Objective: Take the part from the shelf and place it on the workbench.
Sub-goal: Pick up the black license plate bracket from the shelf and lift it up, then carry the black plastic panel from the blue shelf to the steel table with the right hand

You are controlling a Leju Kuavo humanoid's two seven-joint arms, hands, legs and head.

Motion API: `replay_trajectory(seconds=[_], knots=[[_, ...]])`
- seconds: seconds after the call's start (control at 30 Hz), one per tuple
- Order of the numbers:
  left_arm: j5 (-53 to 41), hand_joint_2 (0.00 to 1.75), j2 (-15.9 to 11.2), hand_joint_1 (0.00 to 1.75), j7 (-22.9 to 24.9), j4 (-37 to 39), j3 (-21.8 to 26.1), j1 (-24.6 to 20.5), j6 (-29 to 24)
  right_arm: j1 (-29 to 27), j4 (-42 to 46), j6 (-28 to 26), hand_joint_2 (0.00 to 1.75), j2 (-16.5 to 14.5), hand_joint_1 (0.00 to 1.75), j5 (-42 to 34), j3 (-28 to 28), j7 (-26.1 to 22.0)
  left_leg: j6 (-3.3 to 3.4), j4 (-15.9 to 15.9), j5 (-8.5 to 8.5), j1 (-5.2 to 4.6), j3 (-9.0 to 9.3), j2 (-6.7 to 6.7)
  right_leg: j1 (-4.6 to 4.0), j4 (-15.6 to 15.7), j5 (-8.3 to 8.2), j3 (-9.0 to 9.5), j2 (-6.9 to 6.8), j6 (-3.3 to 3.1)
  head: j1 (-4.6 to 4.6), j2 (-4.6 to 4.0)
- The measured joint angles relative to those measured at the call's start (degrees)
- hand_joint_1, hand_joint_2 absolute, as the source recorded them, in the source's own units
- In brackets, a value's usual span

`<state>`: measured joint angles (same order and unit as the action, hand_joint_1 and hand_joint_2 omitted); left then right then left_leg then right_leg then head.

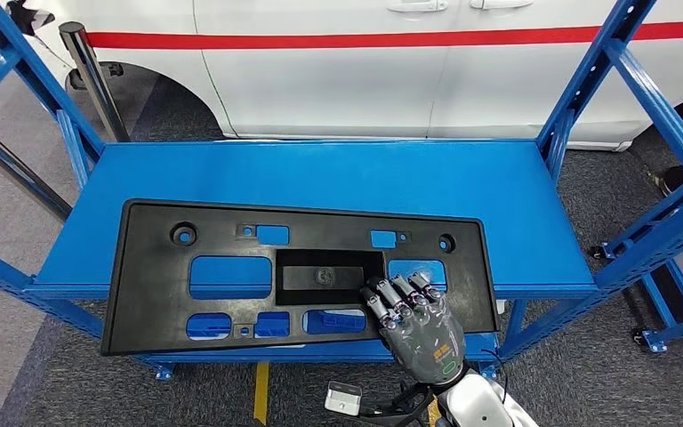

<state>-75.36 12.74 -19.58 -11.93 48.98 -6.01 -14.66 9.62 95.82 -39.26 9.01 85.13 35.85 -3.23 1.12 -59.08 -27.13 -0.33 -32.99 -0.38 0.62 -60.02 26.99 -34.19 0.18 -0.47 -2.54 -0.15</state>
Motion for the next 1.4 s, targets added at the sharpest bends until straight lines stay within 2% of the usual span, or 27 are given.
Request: replay_trajectory(seconds=[0.2,0.27,0.3,0.33,0.37,0.43,0.47,0.5,0.57,0.63,0.7,0.73,0.77,0.8,0.87,0.93,0.97,1.07,1.1,1.13,1.23,1.27,1.3,1.33,1.4], knots=[[0.0,1.75,0.0,0.00,0.0,0.0,0.0,0.0,-0.2,0.0,0.0,0.0,1.75,-0.1,1.75,0.0,0.0,0.1,-0.11,-0.2,-0.22,0.04,-0.15,0.01,0.13,0.1,-0.08,0.10,-0.04,-0.13,0.02,0.00],[-0.1,1.75,0.0,0.00,0.1,0.0,0.0,0.0,-0.5,0.0,0.0,0.0,1.75,-0.2,1.75,0.0,0.0,0.3,-0.30,-0.8,-0.78,0.14,-0.37,0.03,0.18,0.2,-0.13,0.19,-0.09,-0.29,0.02,0.00],[-0.2,1.75,0.0,0.00,0.3,0.0,0.0,0.0,-0.8,0.0,0.0,0.0,1.75,-0.3,1.75,0.0,0.1,0.4,-0.46,-1.9,-1.56,0.19,-0.82,0.04,0.18,0.3,-0.14,0.20,-0.12,-0.42,0.03,0.00],[-0.3,1.75,0.0,0.00,0.4,0.0,0.0,0.1,-1.3,-0.1,0.0,0.0,1.75,-0.5,1.75,0.0,0.1,0.7,-0.68,-4.4,-2.98,0.29,-1.86,0.04,0.16,0.3,-0.15,0.20,-0.17,-0.57,0.04,0.00],[-0.6,1.75,0.0,0.00,0.7,0.0,0.0,0.1,-2.0,-0.2,-0.2,0.0,1.75,-0.9,1.75,0.0,0.5,1.2,-0.93,-8.3,-4.59,0.40,-3.75,0.05,0.13,0.3,-0.14,0.18,-0.20,-0.72,0.06,0.00],[-1.0,1.75,0.1,0.00,1.1,0.0,0.0,0.2,-3.2,-0.4,-0.9,0.0,1.75,-2.1,1.75,0.0,1.7,1.9,-0.83,-6.6,-3.17,0.45,-3.13,0.01,-0.08,0.1,-0.09,0.14,-0.18,-0.46,0.05,0.00],[-1.2,1.75,0.1,0.00,1.3,0.0,0.0,0.2,-3.6,-0.5,-1.3,0.0,1.75,-2.6,1.75,0.0,2.3,2.1,-0.60,-4.1,-1.58,0.38,-2.09,-0.02,-0.15,0.1,-0.11,0.15,-0.16,-0.18,0.05,0.00],[-1.3,1.75,0.1,0.00,1.3,0.0,0.0,0.2,-3.7,-0.6,-1.6,0.0,1.75,-2.9,1.75,0.0,2.7,2.2,-0.22,0.1,0.32,0.28,-0.23,-0.06,-0.20,0.2,-0.18,0.19,-0.13,0.19,0.05,0.00],[-1.3,1.75,0.2,0.00,1.4,0.0,0.0,0.3,-3.7,-0.6,-1.7,0.0,1.75,-2.9,1.75,0.0,3.0,2.2,0.49,0.5,0.76,0.46,-0.17,-0.02,-0.19,0.0,0.08,0.10,-0.14,0.78,0.05,0.00],[-1.3,1.75,0.2,0.00,1.4,0.0,0.0,0.2,-3.7,-0.5,-1.8,0.0,1.75,-3.0,1.75,0.0,3.1,2.3,1.27,1.0,1.24,0.65,-0.10,0.08,-0.17,-3.1,2.39,-1.16,-0.13,1.14,0.02,0.00],[-1.5,1.75,0.2,0.00,1.5,0.0,-0.1,0.2,-3.7,-0.5,-2.1,-0.1,1.75,-3.1,1.75,0.0,3.4,2.7,1.60,1.0,1.36,0.50,-0.31,0.16,-0.04,-10.2,6.20,-4.20,-0.14,1.27,-0.01,0.00],[-1.5,1.75,0.2,0.00,1.5,0.0,-0.1,0.2,-3.8,-0.5,-2.3,-0.1,1.75,-3.2,1.75,0.0,3.6,2.9,1.64,0.9,1.38,0.41,-0.44,0.18,0.01,-13.4,7.42,-5.57,-0.14,1.32,-0.01,0.00],[-1.6,1.75,0.2,0.00,1.6,0.0,-0.1,0.2,-3.8,-0.5,-2.6,-0.1,1.75,-3.3,1.75,0.0,3.9,3.1,1.65,0.8,1.39,0.35,-0.55,0.18,0.05,-15.1,7.69,-6.23,-0.15,1.35,-0.01,0.00],[-1.6,1.75,0.2,0.00,1.6,0.0,-0.1,0.2,-3.9,-0.5,-2.9,-0.1,1.75,-3.4,1.75,0.0,4.2,3.2,1.65,0.7,1.40,0.32,-0.63,0.16,0.08,-14.6,6.83,-5.74,-0.15,1.31,-0.01,0.00],[-1.7,1.75,0.2,0.00,1.7,0.0,-0.1,0.2,-4.1,-0.2,-3.3,-0.1,1.75,-3.6,1.75,0.0,4.5,3.4,1.58,0.4,1.38,0.31,-0.69,0.09,0.08,-7.7,3.39,-2.01,-0.16,1.05,-0.02,0.00],[-1.9,1.75,0.2,0.00,1.8,0.0,-0.2,0.2,-4.3,0.2,-3.6,-0.1,1.75,-3.8,1.75,0.0,4.8,3.7,1.18,0.1,1.43,0.16,-0.96,0.05,-0.09,-1.4,1.41,1.09,-0.14,0.73,-0.01,0.00],[-2.0,1.75,0.2,0.00,1.8,0.0,-0.3,0.2,-4.4,0.5,-3.7,-0.1,1.75,-3.9,1.75,0.0,4.9,3.8,0.90,0.0,1.51,0.10,-1.14,0.05,-0.20,-0.2,1.25,1.53,-0.12,0.58,0.00,0.00],[-2.2,1.75,0.2,0.00,1.9,0.0,-0.3,0.2,-4.6,0.8,-4.0,-0.1,1.75,-4.2,1.75,0.0,5.1,4.1,-0.03,-0.2,1.72,0.09,-1.48,0.01,-0.22,0.2,0.64,1.26,-0.09,-0.14,0.01,0.00],[-2.2,1.75,0.2,0.00,2.0,0.0,-0.4,0.2,-4.6,1.0,-4.1,-0.1,1.75,-4.3,1.75,0.0,5.3,4.1,-0.35,-0.8,1.08,0.09,-1.78,0.00,-0.11,0.4,0.35,1.18,-0.14,-0.50,0.04,0.00],[-2.2,1.75,0.2,0.00,2.0,0.0,-0.4,0.2,-4.7,1.1,-4.2,-0.1,1.75,-4.4,1.75,0.0,5.4,4.2,-0.65,-2.5,-0.33,0.15,-2.45,0.00,0.02,0.6,0.04,1.05,-0.21,-0.85,0.07,0.00],[-2.2,1.75,0.2,0.00,2.0,0.0,-0.4,0.2,-4.7,1.4,-4.5,-0.2,1.75,-4.7,1.75,0.0,5.7,4.3,-1.42,-12.7,-6.44,0.47,-6.24,0.04,-0.02,0.7,-0.58,0.30,-0.42,-1.29,0.14,0.00],[-2.2,1.75,0.2,0.00,2.1,0.0,-0.4,0.3,-4.7,1.4,-4.6,-0.2,1.75,-4.8,1.75,0.0,5.8,4.3,-1.56,-15.2,-7.39,0.53,-7.01,0.04,-0.05,0.7,-0.74,0.04,-0.47,-1.29,0.14,0.00],[-2.2,1.75,0.2,0.00,2.1,0.0,-0.4,0.3,-4.7,1.4,-4.8,-0.2,1.75,-4.8,1.75,0.0,5.8,4.3,-1.62,-15.7,-7.26,0.55,-6.83,0.04,-0.07,0.6,-0.88,-0.19,-0.50,-1.27,0.14,0.00],[-2.2,1.75,0.2,0.00,2.1,0.0,-0.4,0.3,-4.7,1.5,-4.9,-0.2,1.75,-4.8,1.75,0.0,5.9,4.3,-1.58,-13.9,-6.08,0.57,-5.49,0.04,-0.07,0.5,-1.01,-0.35,-0.50,-1.20,0.15,0.00],[-2.2,1.75,0.2,0.00,2.1,0.0,-0.4,0.3,-4.7,1.6,-5.0,-0.2,1.75,-4.8,1.75,0.0,6.0,4.4,-1.19,-5.8,-2.82,0.56,-0.69,0.03,-0.09,0.4,-1.23,-0.51,-0.48,-0.96,0.15,0.00]])
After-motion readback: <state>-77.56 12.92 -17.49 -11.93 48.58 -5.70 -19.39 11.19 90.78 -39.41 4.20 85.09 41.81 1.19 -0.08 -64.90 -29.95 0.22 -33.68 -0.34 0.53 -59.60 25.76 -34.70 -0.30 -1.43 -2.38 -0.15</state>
